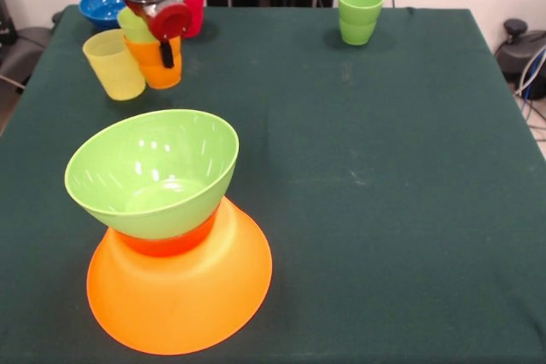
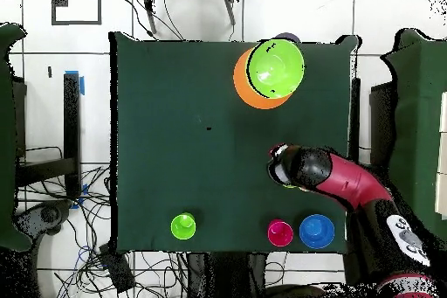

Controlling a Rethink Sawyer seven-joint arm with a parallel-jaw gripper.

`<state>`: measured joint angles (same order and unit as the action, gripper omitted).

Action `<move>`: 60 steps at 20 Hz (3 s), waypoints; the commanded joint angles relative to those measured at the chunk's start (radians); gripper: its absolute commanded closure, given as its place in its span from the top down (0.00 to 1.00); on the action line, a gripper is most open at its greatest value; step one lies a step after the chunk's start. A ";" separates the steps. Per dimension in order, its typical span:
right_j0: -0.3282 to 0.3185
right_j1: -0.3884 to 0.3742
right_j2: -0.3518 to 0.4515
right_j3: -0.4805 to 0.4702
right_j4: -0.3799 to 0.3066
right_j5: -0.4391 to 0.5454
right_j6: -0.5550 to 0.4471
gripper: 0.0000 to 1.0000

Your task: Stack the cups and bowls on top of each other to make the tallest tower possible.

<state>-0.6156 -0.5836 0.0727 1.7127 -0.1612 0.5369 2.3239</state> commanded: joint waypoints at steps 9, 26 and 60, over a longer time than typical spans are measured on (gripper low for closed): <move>0.045 -0.068 0.060 -0.228 0.022 0.309 -0.022 0.00; 0.136 0.029 0.055 -0.561 0.014 0.515 0.040 0.00; 0.271 0.202 -0.012 -0.821 0.098 0.564 0.157 0.00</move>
<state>-0.3895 -0.3959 0.0491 0.9106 -0.0796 1.0655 2.3239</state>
